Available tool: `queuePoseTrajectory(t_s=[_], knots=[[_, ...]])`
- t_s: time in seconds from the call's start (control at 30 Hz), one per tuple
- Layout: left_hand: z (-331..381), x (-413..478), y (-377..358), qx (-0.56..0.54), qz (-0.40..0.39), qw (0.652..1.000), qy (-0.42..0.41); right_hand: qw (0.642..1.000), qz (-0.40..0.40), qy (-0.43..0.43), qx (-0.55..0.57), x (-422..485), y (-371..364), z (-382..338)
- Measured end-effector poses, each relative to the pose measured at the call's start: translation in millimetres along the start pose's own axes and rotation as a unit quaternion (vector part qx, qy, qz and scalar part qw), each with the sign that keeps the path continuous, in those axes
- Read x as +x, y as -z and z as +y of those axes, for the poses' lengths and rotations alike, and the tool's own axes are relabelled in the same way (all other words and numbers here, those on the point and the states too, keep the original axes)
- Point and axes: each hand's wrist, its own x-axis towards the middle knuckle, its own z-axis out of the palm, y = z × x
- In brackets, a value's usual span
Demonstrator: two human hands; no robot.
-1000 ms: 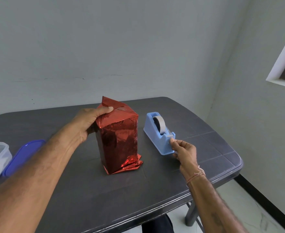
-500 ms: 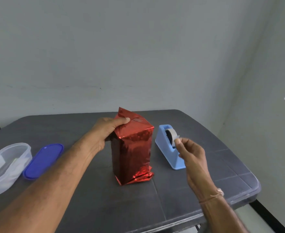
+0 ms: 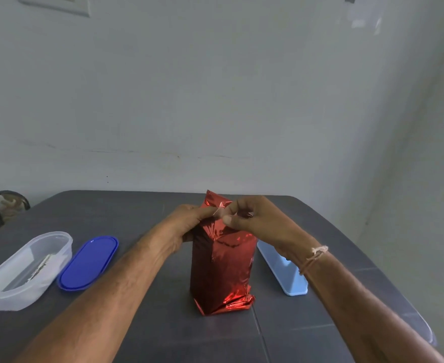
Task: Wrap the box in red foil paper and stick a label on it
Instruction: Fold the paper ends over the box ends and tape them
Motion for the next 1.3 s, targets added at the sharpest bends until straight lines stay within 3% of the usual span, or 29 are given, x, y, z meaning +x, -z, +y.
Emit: queuePoseTrajectory(t_s=[0.77,1.07,1.3], knots=[[-6.5,14.5,5.7,-0.003,-0.002,1.000,0.006,0.994,0.048,0.008,-0.102,11.8,-19.7,4.7],[-8.5,14.8,5.8,-0.019,-0.008,1.000,0.021,0.988,0.088,-0.027,-0.123,11.4,-22.1,1.6],[-6.6,13.9,4.1,-0.013,-0.009,1.000,0.021,0.968,0.127,-0.021,-0.215,19.2,-28.6,1.0]])
